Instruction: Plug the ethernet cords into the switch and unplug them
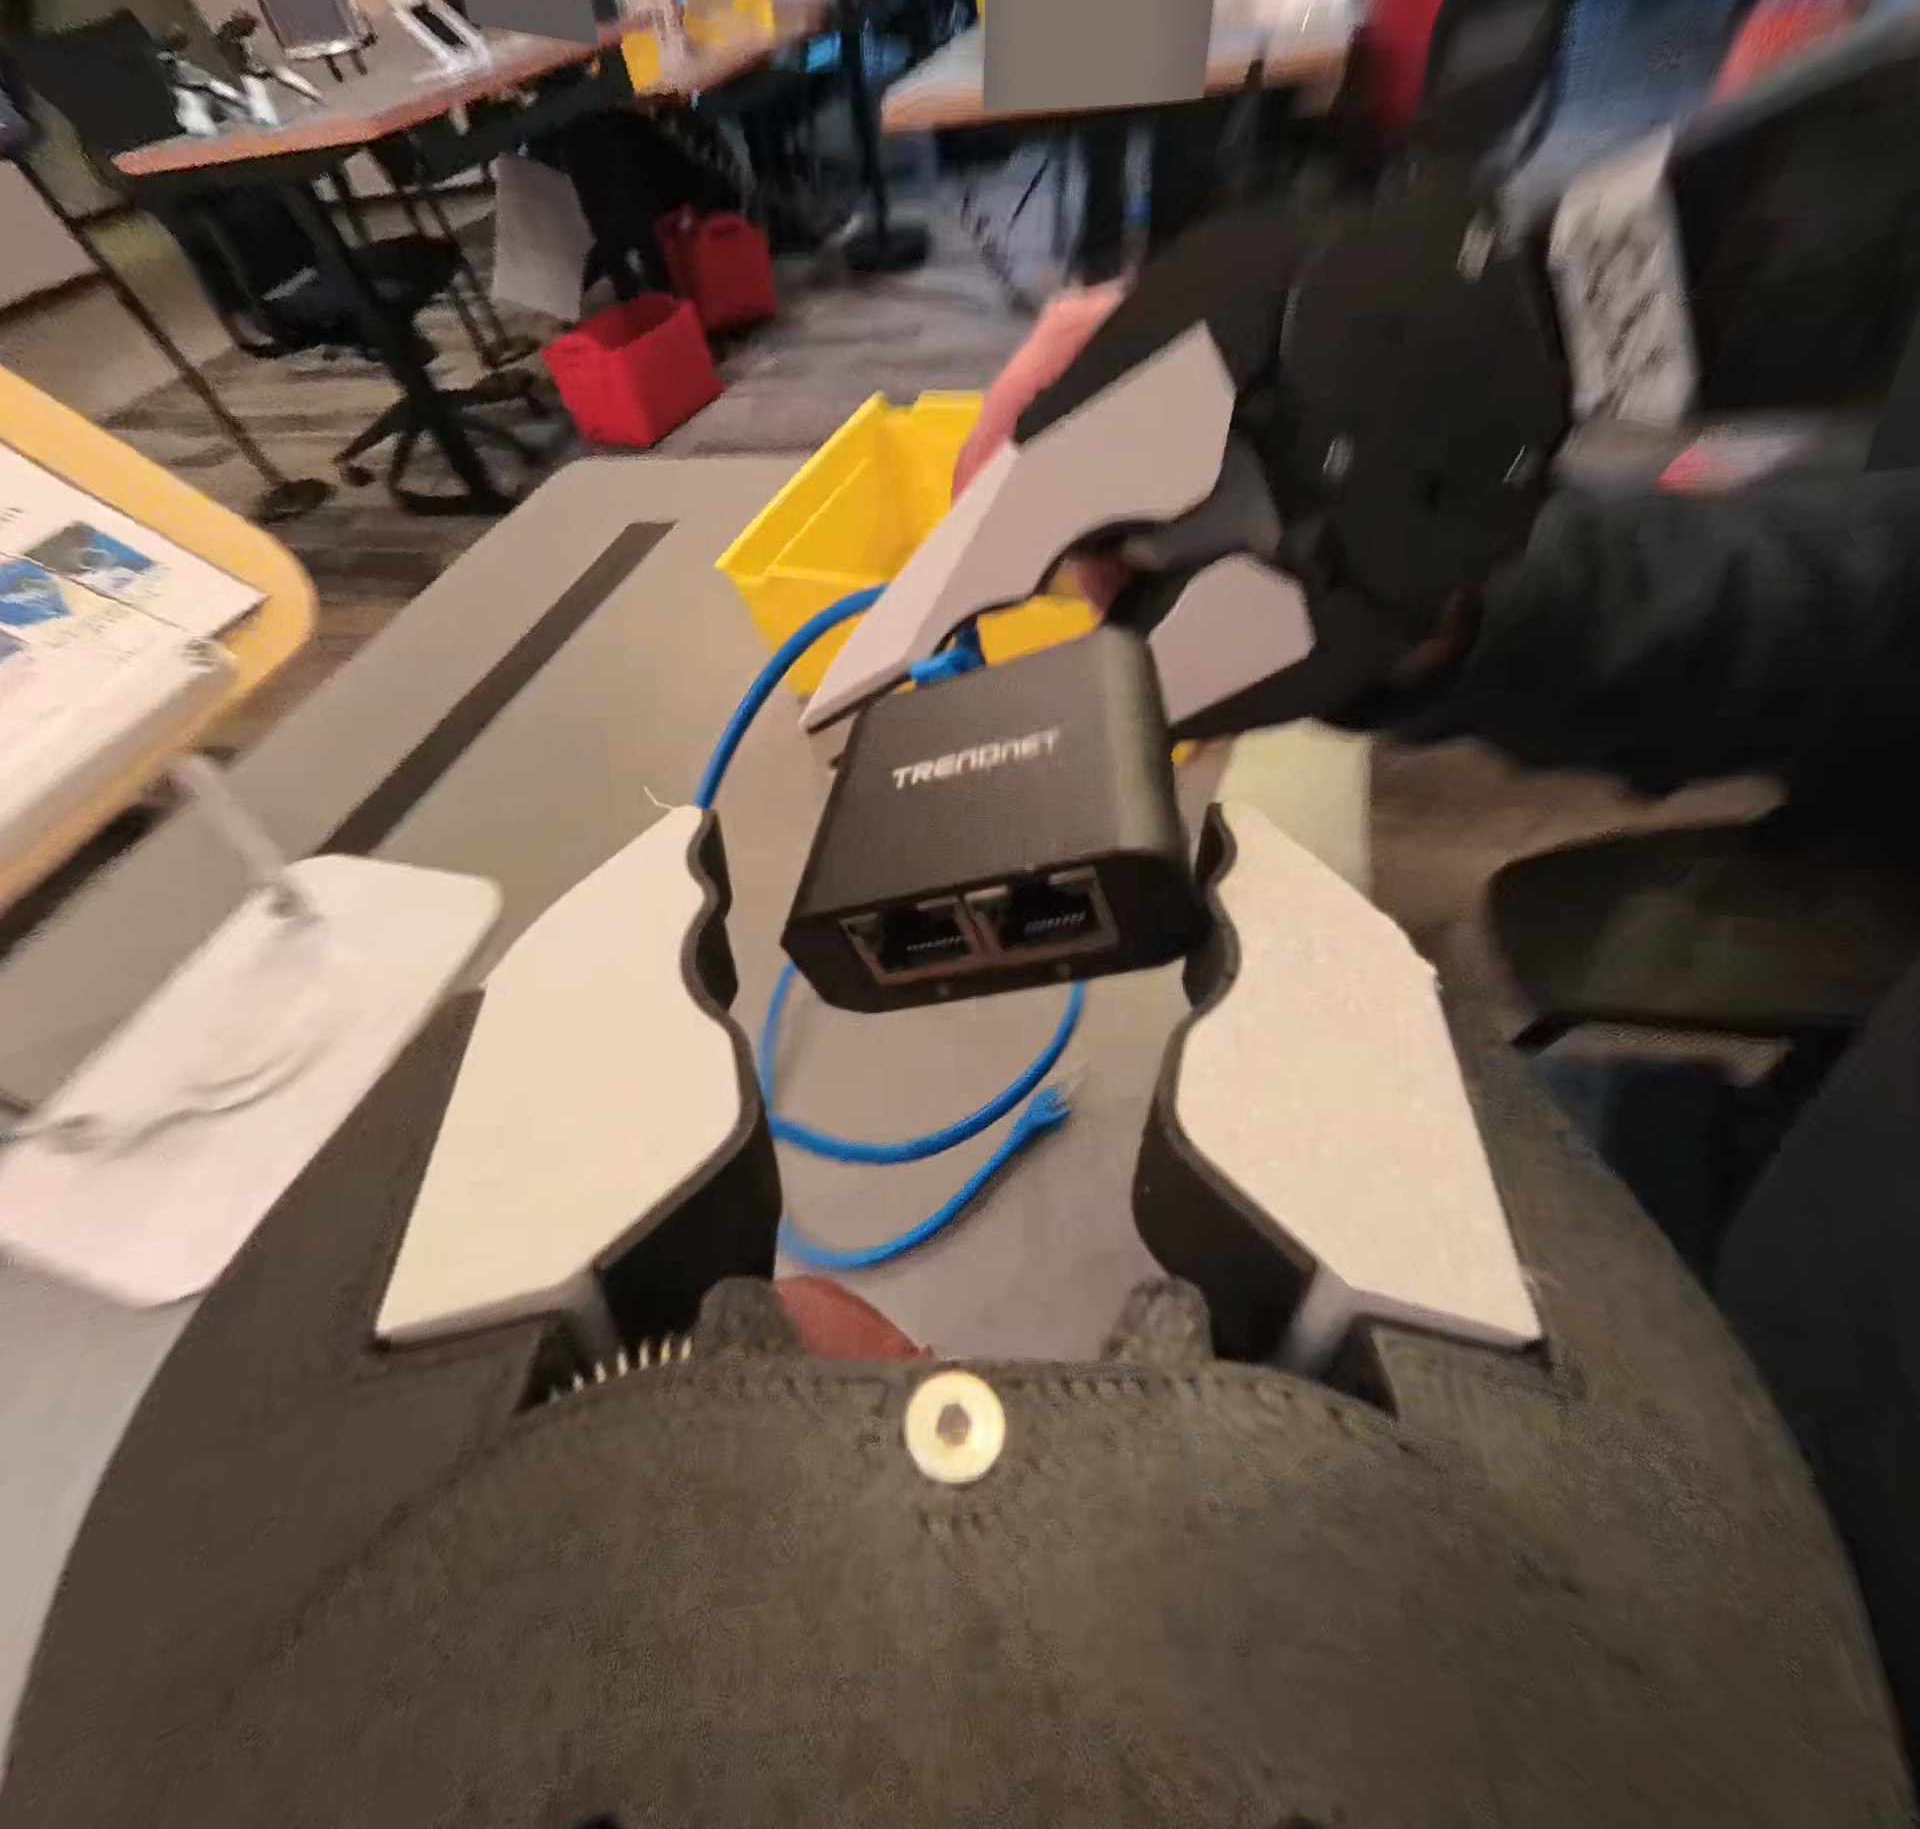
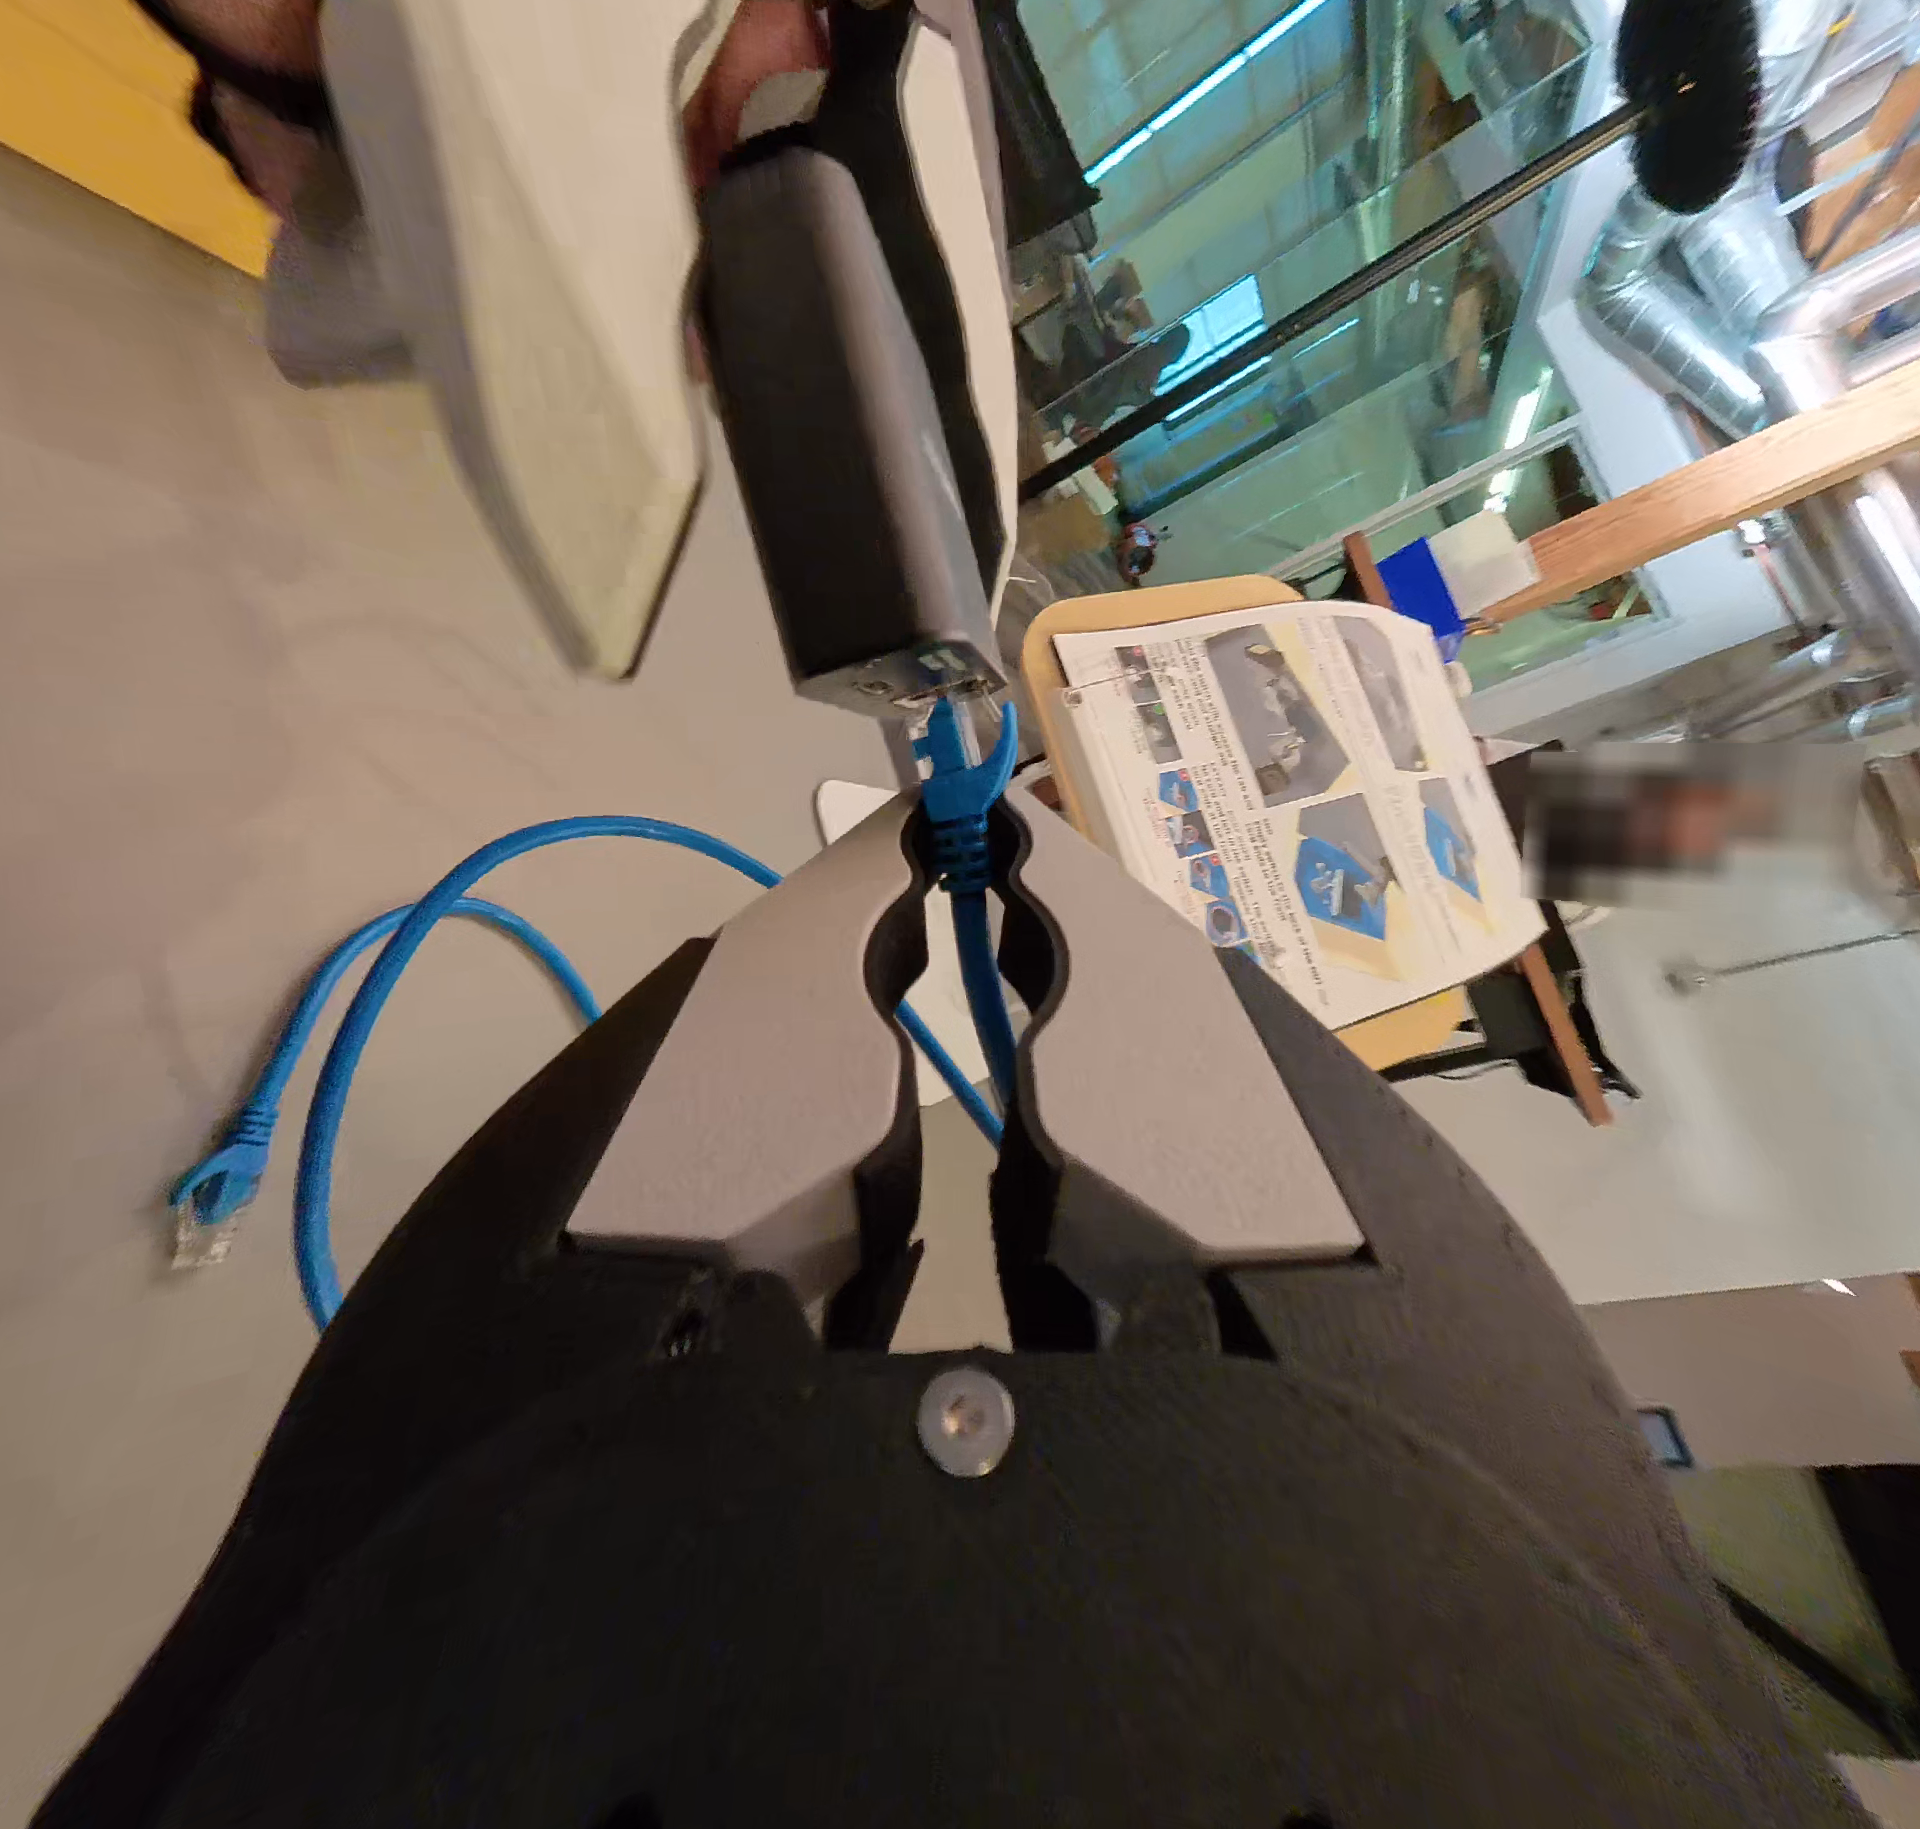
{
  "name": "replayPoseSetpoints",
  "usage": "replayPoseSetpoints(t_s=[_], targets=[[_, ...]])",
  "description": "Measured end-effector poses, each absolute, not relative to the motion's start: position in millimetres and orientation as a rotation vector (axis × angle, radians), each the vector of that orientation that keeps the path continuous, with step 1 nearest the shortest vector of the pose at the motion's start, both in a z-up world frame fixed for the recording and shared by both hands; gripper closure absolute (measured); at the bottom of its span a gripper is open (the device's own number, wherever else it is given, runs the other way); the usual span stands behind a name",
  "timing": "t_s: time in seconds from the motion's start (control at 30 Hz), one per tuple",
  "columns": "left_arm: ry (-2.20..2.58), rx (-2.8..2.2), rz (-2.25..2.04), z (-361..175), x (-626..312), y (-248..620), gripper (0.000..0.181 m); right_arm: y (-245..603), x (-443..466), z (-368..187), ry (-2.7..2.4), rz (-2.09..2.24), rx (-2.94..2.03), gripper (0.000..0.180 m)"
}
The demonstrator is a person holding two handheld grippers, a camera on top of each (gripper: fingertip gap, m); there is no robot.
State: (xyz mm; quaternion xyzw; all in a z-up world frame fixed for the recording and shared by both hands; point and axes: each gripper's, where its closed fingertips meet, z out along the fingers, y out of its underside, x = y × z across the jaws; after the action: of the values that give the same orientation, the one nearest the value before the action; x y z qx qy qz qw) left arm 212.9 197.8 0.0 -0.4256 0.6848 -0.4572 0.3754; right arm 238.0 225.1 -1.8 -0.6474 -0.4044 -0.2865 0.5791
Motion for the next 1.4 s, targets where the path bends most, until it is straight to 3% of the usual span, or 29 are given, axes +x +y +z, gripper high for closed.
replayPoseSetpoints(t_s=[0.17, 0.23, 0.9, 1.1, 1.4], targets=[[1.654, -1.167, -1.469, 8.2, 213.4, 186.6, 0.097, 225.2, 238.7, 0.3, -0.932, -0.731, -1.483, 0.176], [1.650, -1.171, -1.448, 2.7, 215.7, 185.0, 0.108, 224.9, 240.9, 2.3, -0.915, -0.738, -1.482, 0.177], [1.561, -1.141, -1.457, 12.0, 223.0, 181.8, 0.108, 221.9, 241.1, 2.1, -0.903, -0.707, -1.471, 0.175], [1.517, -1.190, -1.525, 12.4, 223.6, 186.6, 0.108, 212.2, 239.9, 8.0, -0.946, -0.681, -1.432, 0.160], [1.486, -1.234, -1.614, 17.0, 224.6, 185.6, 0.108, 202.4, 228.5, 13.5, -1.158, -0.734, -1.365, 0.167]])
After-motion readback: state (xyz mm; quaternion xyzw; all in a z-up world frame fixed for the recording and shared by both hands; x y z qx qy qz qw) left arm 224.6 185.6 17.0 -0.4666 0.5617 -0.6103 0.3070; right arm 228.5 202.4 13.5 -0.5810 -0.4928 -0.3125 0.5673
